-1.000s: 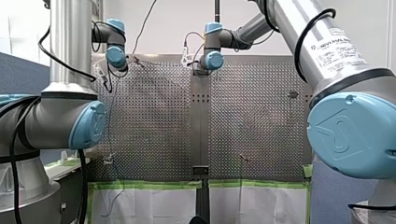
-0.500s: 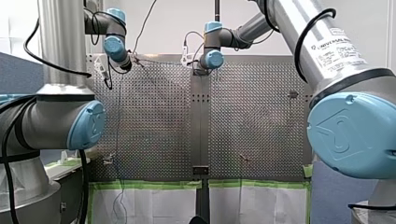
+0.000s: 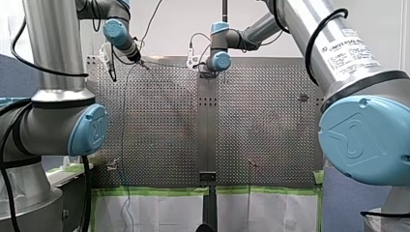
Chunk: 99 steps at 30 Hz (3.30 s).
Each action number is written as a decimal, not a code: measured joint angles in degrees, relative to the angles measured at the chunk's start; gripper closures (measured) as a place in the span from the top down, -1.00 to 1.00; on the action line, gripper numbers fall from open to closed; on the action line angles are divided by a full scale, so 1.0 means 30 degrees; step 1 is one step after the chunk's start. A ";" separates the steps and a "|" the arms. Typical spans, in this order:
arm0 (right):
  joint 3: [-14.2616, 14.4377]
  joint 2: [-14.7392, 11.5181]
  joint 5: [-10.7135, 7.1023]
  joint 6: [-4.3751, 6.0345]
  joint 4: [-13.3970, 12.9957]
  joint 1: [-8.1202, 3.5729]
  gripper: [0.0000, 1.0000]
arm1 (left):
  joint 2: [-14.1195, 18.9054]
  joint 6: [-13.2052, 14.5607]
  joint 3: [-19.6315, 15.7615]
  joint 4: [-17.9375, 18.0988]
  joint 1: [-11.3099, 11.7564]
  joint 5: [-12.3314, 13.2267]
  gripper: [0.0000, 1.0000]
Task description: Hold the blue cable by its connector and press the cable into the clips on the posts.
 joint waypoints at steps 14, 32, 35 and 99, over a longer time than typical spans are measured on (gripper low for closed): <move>-0.0003 -0.0004 0.0041 -0.0041 0.0132 0.0078 -1.00 | -0.0479 0.1171 -0.0003 -0.0221 -0.0679 -0.0593 0.97; 0.0001 -0.0025 0.0056 -0.0077 0.0188 0.0088 -1.00 | -0.0552 0.3955 -0.0004 0.0376 -0.0860 -0.1693 0.97; 0.0001 -0.0026 0.0056 -0.0112 0.0188 0.0106 -1.00 | -0.0561 0.4459 -0.0001 0.0398 -0.0886 -0.1688 0.97; 0.1521 -0.2426 0.0125 -0.0175 0.2202 0.0958 -1.00 | -0.0646 0.4765 -0.0022 -0.0275 -0.1528 -0.3669 0.97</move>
